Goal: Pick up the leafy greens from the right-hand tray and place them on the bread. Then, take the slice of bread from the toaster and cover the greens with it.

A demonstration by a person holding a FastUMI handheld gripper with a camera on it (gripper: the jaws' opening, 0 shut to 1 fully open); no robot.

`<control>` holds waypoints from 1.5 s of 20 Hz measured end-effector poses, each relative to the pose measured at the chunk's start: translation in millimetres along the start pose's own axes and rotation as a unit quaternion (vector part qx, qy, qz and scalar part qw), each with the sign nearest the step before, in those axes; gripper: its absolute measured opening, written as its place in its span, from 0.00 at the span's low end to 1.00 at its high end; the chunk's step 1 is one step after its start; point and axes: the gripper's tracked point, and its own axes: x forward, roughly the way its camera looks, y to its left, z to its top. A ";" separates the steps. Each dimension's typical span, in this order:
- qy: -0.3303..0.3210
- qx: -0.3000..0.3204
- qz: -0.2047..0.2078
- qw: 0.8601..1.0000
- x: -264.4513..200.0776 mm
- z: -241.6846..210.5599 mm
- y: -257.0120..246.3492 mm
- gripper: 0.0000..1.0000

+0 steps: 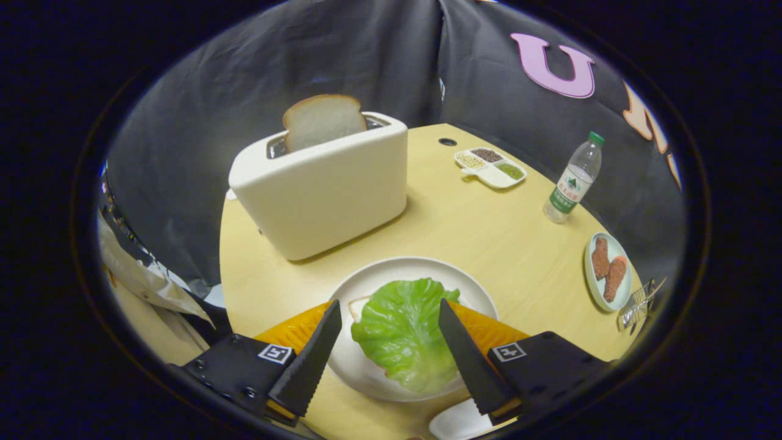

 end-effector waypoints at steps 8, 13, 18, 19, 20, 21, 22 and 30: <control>-0.018 0.003 -0.023 1.000 -29.5 60.0 11.0 1.00; -0.022 0.002 -0.023 0.999 -37.1 95.8 22.1 1.00; -0.018 0.004 -0.024 1.000 -37.7 120.7 33.3 1.00; -0.017 0.004 -0.023 1.000 -36.7 125.9 35.7 1.00; -0.015 0.008 -0.021 1.000 -35.4 129.3 38.2 1.00; -0.013 0.014 -0.016 1.000 -33.9 132.2 42.8 1.00; -0.011 0.019 -0.014 1.000 -32.2 136.7 44.9 1.00; -0.024 0.061 0.008 0.998 -17.3 182.6 61.1 1.00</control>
